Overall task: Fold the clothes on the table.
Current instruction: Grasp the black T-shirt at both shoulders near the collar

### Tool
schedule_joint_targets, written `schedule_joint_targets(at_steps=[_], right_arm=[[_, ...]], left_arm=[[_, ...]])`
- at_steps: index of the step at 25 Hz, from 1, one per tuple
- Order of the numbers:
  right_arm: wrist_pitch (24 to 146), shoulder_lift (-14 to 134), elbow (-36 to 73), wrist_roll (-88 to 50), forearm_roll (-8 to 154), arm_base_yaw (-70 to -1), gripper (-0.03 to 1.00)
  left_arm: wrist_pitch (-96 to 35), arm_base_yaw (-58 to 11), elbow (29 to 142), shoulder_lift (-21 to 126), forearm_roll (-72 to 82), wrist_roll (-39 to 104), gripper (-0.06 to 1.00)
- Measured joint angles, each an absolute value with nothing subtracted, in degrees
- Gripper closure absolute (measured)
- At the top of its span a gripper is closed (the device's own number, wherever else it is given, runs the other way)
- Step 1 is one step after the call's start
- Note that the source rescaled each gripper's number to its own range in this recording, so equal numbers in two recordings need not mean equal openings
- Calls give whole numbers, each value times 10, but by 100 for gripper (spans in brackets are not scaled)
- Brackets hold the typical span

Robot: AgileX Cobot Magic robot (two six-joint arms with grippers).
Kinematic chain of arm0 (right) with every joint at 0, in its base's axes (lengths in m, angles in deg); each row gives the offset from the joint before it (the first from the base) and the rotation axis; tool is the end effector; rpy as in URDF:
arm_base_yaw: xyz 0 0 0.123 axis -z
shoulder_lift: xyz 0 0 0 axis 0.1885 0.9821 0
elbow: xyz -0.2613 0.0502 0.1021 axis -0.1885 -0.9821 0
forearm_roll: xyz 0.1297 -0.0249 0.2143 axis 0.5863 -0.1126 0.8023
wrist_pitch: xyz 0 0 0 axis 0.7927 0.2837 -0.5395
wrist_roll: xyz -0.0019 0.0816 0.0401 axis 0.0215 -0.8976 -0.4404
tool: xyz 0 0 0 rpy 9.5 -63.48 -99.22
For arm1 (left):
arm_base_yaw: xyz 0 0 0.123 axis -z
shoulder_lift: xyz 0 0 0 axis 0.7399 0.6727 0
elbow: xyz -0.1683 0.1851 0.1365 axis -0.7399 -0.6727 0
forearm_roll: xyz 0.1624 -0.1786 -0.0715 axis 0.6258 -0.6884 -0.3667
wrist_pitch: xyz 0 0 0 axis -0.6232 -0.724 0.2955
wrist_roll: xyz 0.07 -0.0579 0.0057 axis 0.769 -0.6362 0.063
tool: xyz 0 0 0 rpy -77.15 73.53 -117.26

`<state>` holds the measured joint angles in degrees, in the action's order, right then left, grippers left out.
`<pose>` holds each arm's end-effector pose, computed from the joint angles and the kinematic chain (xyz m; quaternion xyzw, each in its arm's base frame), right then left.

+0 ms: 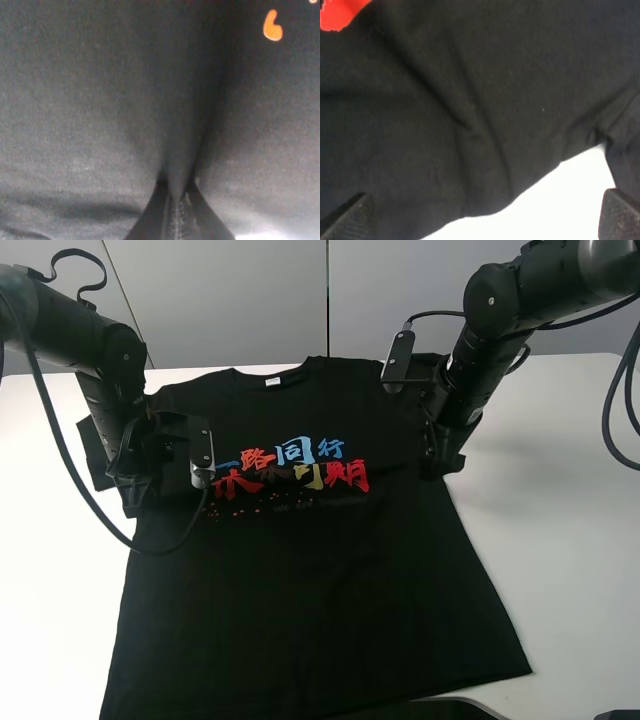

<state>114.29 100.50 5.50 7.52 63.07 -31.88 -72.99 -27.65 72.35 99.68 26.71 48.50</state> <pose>0.3430 0.1302 0.1263 -0.5808 0.8092 -0.0308 0.0838 0.3320 -0.1113 0.0822 -0.6117 -0.7881 -0.0357 0.0587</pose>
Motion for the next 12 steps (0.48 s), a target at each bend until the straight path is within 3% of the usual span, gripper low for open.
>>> schedule_joint_targets(at_steps=[12], right_arm=[[1150,1072,96,99,640,-319,2]], left_arm=[[-730,-276,724,998,270,485,94]])
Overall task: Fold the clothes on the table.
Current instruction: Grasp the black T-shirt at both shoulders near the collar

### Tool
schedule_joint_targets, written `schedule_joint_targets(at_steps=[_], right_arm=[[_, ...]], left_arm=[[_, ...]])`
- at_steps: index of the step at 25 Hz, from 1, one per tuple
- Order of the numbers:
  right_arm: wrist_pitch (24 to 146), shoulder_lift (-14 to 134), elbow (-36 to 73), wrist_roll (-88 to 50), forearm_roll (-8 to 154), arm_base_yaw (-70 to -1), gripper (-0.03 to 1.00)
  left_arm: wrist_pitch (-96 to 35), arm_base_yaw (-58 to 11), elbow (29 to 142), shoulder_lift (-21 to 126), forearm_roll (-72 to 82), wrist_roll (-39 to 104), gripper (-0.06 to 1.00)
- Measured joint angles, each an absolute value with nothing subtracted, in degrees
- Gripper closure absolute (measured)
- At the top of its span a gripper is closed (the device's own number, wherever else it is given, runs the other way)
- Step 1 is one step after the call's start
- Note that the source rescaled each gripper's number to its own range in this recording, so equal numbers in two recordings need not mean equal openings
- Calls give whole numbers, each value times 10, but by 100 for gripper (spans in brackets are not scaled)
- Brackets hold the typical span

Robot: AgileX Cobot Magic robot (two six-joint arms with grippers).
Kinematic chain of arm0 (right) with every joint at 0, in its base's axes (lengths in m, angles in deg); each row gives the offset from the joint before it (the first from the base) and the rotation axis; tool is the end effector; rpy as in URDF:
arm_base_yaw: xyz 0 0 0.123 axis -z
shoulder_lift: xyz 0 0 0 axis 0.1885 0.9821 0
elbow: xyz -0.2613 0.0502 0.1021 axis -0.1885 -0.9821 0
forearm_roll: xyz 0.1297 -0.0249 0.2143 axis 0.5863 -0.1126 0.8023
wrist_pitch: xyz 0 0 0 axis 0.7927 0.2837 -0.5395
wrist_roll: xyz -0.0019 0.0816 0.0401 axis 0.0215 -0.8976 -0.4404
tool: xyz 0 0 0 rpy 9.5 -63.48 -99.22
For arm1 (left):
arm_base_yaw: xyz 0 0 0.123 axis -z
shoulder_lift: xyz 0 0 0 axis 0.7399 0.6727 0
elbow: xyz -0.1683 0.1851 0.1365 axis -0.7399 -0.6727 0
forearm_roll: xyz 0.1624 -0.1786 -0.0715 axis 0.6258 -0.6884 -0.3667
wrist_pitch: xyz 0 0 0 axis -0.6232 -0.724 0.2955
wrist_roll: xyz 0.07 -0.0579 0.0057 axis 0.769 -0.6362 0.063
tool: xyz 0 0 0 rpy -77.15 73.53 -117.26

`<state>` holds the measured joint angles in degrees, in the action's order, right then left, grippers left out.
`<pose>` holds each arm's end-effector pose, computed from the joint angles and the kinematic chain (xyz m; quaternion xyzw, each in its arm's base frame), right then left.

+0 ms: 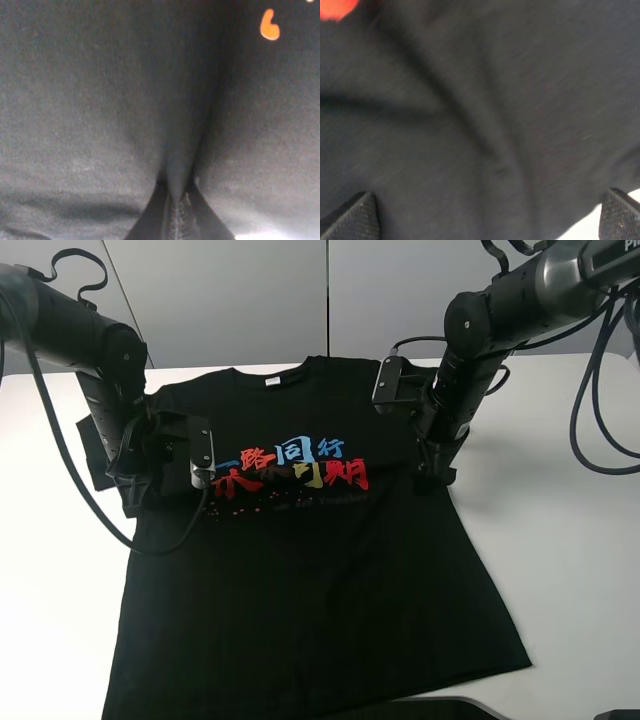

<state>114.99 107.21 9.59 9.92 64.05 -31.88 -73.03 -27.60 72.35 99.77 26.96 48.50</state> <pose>0.3567 0.1365 0.0973 -0.5939 0.8023 -0.0192 0.0569 0.3319 -0.1112 0.0816 -0.6132 -0.7868 -0.0369 0.0601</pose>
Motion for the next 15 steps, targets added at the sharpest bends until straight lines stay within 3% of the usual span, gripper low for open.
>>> schedule_joint_targets(at_steps=[15], right_arm=[[1166,1076,131,126,670,-318,9]], left_arm=[[-730,-276,724,998,270,484,94]])
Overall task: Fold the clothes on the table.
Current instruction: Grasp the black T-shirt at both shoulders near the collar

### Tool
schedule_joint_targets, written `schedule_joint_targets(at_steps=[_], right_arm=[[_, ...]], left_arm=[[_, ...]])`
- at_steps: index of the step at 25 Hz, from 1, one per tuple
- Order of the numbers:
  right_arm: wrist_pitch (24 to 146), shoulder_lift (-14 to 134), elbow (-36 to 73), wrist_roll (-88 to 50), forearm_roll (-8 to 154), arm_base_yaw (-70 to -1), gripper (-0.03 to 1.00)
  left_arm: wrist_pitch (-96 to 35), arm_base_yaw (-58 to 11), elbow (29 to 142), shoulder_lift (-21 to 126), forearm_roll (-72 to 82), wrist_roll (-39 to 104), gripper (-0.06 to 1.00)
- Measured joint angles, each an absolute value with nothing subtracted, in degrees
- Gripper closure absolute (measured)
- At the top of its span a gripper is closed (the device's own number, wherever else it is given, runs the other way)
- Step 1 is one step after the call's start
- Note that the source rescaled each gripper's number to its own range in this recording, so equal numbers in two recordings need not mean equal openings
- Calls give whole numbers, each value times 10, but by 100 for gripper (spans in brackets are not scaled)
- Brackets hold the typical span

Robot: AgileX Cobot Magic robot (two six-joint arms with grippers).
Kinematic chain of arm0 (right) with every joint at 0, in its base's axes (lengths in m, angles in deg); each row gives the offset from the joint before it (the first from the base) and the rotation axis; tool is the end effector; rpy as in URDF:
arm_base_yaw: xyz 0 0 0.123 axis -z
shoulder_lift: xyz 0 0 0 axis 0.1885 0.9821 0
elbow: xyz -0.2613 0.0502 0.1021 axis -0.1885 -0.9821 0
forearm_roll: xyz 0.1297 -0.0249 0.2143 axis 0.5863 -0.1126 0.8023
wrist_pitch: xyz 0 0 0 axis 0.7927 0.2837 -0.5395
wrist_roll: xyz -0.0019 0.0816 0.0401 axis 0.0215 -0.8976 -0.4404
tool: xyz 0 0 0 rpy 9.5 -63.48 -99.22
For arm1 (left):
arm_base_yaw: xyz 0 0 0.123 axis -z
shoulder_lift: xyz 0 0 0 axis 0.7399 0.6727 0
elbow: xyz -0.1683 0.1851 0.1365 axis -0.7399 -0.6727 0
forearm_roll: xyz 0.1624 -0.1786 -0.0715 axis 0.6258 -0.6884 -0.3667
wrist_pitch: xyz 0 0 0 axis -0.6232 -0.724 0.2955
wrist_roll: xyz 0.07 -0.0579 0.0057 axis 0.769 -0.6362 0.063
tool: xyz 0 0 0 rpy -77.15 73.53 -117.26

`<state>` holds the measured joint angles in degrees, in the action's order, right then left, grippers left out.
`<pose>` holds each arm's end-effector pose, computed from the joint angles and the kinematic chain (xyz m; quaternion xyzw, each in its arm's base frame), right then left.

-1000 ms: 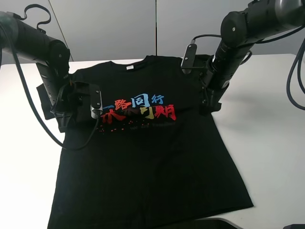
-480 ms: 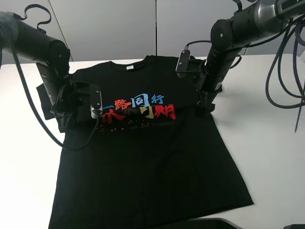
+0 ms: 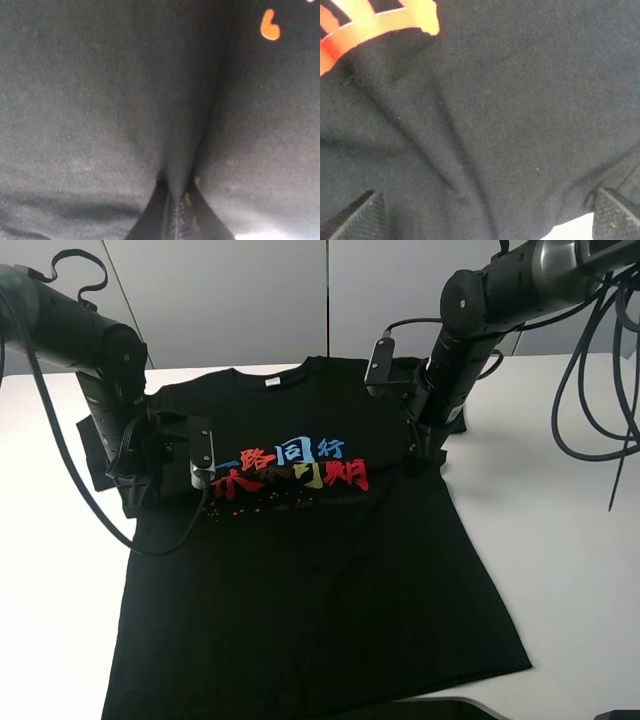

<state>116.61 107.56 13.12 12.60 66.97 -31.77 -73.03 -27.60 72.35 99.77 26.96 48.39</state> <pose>0.3675 0.1430 0.1077 -0.5966 0.7990 -0.0075 0.0745 0.3319 -0.1112 0.0816 -0.6125 -0.7874 -0.0369 0.0601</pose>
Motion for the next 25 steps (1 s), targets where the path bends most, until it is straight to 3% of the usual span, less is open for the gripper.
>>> schedule_joint_targets(at_steps=[18,21,25], right_arm=[[1184,1103,135,147,699,-315,19],[1187,1103,135,147,700,-315,37],[1187,1103,135,147,702,-315,87]], left_arm=[[-730,-276,724,998,271,484,94],[-730,-276,724,998,271,484,94],[-730,-276,724,998,271,484,94]])
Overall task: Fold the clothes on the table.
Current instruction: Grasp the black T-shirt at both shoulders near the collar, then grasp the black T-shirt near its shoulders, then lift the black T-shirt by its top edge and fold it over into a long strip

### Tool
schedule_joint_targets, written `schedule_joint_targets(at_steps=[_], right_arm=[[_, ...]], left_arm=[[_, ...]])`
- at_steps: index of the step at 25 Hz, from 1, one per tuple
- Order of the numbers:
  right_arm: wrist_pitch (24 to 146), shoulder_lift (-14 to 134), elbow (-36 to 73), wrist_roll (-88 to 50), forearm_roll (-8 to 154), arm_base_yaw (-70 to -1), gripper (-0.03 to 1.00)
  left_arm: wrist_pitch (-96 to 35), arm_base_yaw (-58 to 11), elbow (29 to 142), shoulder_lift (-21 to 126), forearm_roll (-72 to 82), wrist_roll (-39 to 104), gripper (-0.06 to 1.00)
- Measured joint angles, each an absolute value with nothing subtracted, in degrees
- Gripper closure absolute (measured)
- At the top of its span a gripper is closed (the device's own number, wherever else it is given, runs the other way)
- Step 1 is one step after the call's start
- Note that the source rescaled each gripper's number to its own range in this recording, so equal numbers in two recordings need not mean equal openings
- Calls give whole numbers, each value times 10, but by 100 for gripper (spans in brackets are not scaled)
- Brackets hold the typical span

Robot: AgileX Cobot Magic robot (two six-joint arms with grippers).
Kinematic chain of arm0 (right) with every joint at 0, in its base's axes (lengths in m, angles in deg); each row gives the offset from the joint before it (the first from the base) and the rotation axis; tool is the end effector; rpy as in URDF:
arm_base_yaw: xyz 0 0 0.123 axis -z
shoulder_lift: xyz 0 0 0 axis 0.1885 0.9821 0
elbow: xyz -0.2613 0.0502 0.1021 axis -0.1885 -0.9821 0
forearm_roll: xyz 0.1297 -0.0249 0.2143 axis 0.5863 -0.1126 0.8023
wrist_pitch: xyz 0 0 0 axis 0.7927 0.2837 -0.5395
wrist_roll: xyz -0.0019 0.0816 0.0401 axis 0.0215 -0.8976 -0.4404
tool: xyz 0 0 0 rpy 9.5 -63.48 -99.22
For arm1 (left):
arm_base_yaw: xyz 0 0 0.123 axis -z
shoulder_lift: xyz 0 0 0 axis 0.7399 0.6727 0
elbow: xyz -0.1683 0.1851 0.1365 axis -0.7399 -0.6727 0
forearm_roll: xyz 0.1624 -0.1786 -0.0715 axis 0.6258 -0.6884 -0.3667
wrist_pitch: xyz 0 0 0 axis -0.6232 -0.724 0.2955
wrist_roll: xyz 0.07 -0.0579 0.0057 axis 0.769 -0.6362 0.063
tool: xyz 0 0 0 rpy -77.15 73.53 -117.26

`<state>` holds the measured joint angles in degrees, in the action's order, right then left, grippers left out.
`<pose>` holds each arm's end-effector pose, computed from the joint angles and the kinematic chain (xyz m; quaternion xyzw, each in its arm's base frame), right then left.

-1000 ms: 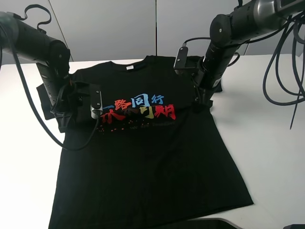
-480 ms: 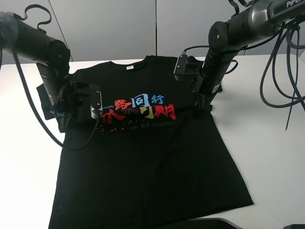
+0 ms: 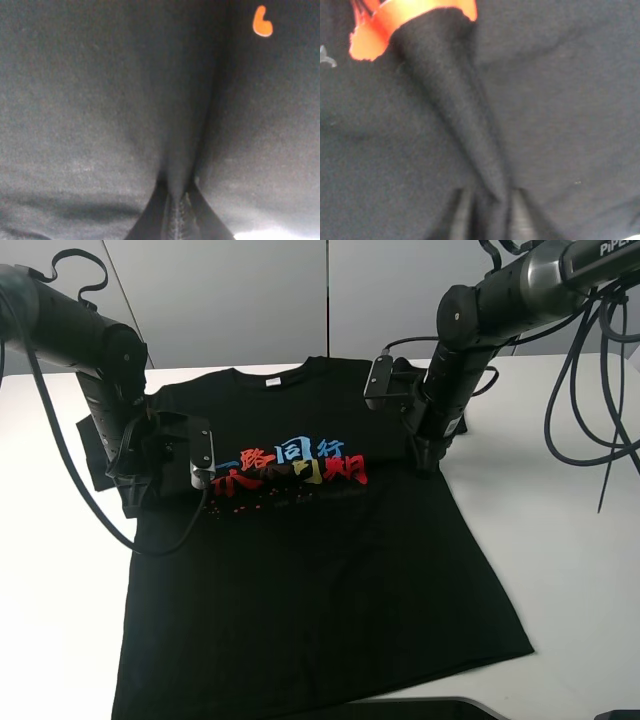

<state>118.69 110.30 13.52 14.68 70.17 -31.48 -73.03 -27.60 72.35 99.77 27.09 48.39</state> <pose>0.3646 0.1435 0.0902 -0.5942 0.8029 0.0214 0.0436 0.3320 -0.1111 0.0817 -0.6131 -0.7868 -0.0377 0.0603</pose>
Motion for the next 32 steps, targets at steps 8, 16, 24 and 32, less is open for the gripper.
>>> schedule_joint_targets(at_steps=[8,16,24,32], right_arm=[[1186,1104,135,147,702,-315,96],[1185,1101,135,147,702,-315,96],[1185,1048,135,147,719,-315,96],[1186,969,135,147,731,-315,96]], left_arm=[[-730,-276,724,998,274,478,94],[-726,-275,722,994,275,413,94],[-666,-276,704,940,282,404,94],[-628,-276,705,847,286,379,94]])
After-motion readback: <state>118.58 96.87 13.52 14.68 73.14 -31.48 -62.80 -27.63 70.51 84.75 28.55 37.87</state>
